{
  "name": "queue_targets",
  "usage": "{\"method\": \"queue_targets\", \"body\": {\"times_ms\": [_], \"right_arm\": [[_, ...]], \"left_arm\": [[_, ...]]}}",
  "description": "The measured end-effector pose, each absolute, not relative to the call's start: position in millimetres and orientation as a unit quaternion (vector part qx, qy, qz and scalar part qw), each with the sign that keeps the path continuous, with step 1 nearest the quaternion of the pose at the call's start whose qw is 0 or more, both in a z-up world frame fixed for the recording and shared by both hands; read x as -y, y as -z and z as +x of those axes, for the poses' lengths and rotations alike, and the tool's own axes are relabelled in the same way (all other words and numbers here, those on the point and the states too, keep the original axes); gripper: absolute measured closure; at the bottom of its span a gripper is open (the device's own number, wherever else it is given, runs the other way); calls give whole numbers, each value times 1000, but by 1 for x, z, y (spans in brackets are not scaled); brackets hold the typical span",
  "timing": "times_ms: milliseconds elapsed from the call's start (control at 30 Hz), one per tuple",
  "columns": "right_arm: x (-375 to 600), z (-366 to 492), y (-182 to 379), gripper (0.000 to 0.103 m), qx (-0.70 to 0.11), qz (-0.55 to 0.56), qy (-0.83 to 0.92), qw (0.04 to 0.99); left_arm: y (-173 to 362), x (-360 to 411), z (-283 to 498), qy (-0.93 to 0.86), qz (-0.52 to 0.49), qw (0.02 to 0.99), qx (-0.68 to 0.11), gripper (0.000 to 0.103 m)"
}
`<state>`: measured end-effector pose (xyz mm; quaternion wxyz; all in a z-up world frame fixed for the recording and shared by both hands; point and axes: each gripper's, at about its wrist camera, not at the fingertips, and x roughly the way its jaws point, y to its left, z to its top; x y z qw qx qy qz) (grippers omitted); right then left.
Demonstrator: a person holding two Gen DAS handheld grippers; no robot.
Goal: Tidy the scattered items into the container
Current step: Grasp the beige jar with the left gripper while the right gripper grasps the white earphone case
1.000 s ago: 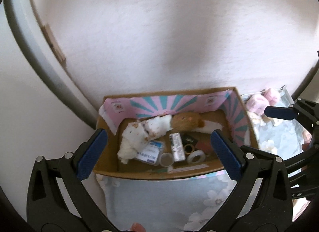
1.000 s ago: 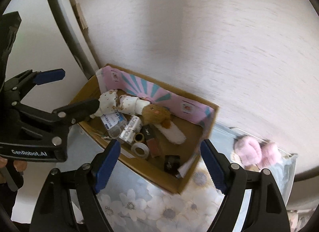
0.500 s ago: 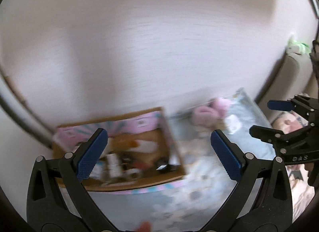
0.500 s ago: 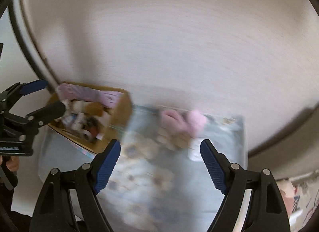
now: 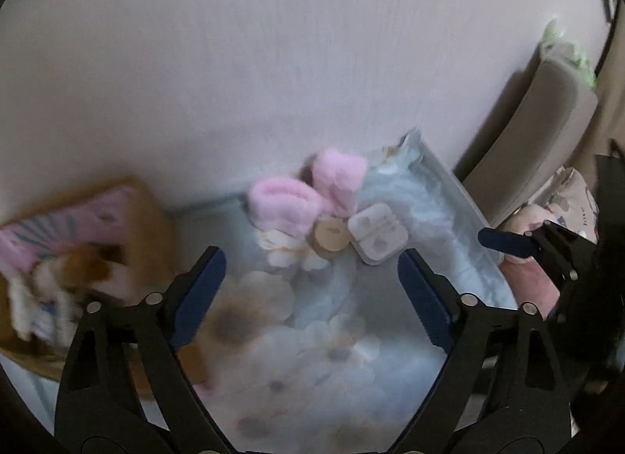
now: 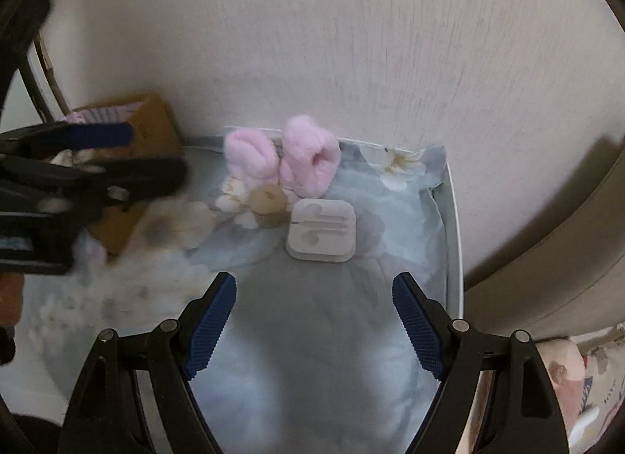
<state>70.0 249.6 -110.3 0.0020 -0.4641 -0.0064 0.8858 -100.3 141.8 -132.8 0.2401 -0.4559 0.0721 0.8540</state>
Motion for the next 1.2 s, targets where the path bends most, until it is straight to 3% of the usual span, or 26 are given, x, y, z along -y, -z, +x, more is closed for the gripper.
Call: {"method": "queue_targets", "body": {"times_ms": [100, 233, 533, 600, 733, 833, 867, 1200], "right_arm": [[-252, 58, 130, 24, 2, -462, -887, 8], [-256, 45, 147, 24, -8, -464, -886, 4], [-264, 26, 163, 24, -18, -468, -884, -5], [-264, 24, 164, 25, -17, -466, -885, -7], [-265, 16, 165, 29, -13, -465, -885, -8], [-265, 13, 163, 46, -7, -461, -887, -13], [-265, 12, 162, 46, -5, -461, -887, -15], [-262, 18, 156, 47, -16, -454, -891, -7]], "left_arm": [[164, -156, -113, -847, -474, 232, -72, 28], [195, -166, -125, -842, -488, 220, -65, 31], [223, -171, -138, -838, -501, 212, -42, 38], [226, -173, -139, -837, -502, 213, -41, 45], [231, -174, -140, -837, -502, 214, -38, 53], [232, -174, -140, -837, -502, 216, -36, 67], [232, -174, -140, -836, -502, 217, -35, 70], [223, -164, -127, -836, -498, 228, -35, 71]]}}
